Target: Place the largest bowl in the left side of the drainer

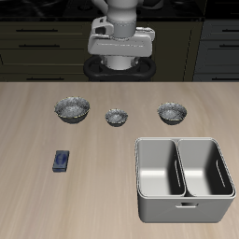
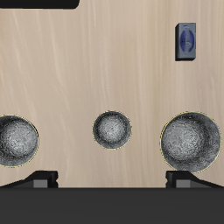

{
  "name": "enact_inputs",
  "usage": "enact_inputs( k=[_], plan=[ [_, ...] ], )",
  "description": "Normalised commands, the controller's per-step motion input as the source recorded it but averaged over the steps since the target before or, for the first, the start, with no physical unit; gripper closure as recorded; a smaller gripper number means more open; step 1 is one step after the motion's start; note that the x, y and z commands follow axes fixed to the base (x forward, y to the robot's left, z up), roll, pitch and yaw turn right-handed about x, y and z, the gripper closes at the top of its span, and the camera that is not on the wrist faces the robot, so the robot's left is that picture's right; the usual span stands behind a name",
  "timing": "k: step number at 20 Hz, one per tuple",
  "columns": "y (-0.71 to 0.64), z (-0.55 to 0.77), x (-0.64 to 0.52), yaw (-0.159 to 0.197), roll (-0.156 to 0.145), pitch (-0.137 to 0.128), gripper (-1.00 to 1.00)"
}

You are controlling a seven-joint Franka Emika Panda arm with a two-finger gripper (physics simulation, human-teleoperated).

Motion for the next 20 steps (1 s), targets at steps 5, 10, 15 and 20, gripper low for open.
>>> enact_inputs(
  k=[5, 10, 15, 20],
  plan=[
    [-0.26, -0.01, 0.03, 0.031, 0.041, 0.001, -1.00],
    [-0.29, -0.08, 0.04, -0.004, 0.018, 0.021, -1.00],
    [-0.38, -0.12, 0.08, -0.004, -0.016, 0.012, -1.00],
    [-0.29, -0.04, 0.04, -0.016, -0.023, -0.004, -1.00]
  ],
)
